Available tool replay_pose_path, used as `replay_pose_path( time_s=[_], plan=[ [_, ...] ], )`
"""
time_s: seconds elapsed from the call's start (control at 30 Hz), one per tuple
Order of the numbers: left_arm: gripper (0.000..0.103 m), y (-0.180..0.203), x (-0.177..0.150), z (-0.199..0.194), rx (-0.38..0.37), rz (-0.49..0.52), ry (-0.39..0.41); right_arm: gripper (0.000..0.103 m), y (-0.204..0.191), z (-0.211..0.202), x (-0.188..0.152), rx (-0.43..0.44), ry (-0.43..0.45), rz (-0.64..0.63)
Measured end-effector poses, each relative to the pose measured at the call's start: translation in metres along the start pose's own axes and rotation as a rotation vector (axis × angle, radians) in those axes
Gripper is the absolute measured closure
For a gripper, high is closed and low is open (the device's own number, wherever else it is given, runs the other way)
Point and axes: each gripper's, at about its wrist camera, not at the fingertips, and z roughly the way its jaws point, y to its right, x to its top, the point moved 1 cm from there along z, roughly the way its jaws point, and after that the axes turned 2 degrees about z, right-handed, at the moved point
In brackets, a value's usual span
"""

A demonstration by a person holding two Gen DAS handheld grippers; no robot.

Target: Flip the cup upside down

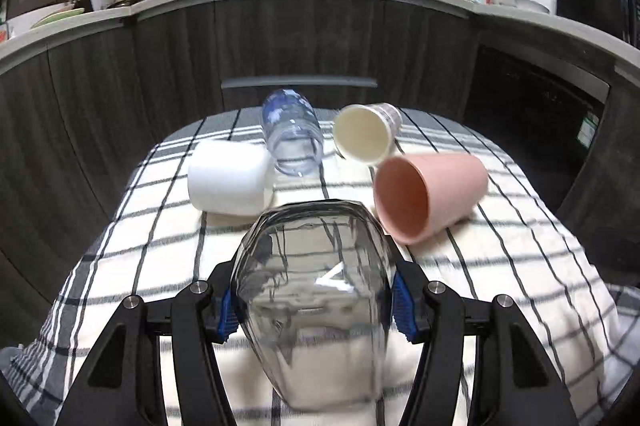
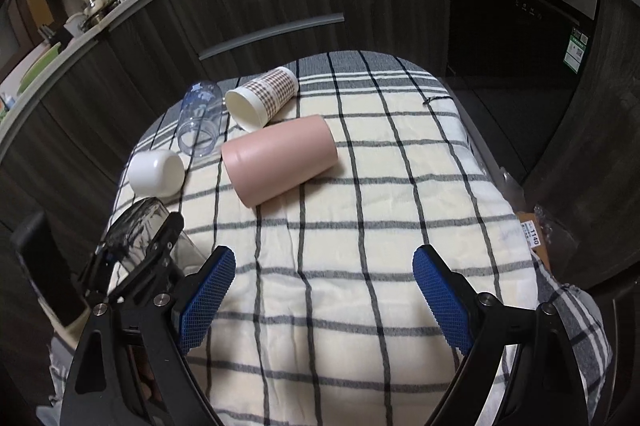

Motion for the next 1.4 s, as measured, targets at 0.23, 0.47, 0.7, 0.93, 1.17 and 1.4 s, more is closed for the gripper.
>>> replay_pose_path(
  time_s=[0.23, 0.47, 0.7, 0.93, 1.17, 1.4],
  plan=[
    [0.044, 0.004, -0.013, -0.016, -0.025, -0.008, -0.043, 0.012, 0.004, -0.005, -0.004, 0.004, -0.023, 0.007],
    [0.025, 0.01, -0.006, -0.023, 0.054, 0.014, -0.069, 0.012, 0.003, -0.007, -0.004, 0.003, -0.017, 0.002],
    [0.022, 0.011, 0.002, -0.049, 0.06, 0.026, -0.113, 0.012, 0.0, -0.025, 0.0, 0.014, 0.033, -0.02],
    [0.02, 0.01, 0.018, -0.083, 0.064, 0.024, -0.1, 0.013, -0.009, -0.046, 0.002, 0.017, 0.098, -0.066],
    [0.016, 0.0, 0.027, -0.11, 0.066, -0.009, -0.144, 0.013, -0.022, -0.066, 0.002, 0.03, 0.141, -0.104],
    [0.015, -0.014, 0.027, -0.125, 0.078, -0.051, -0.173, 0.012, -0.033, -0.088, 0.0, 0.05, 0.185, -0.123]
  ],
)
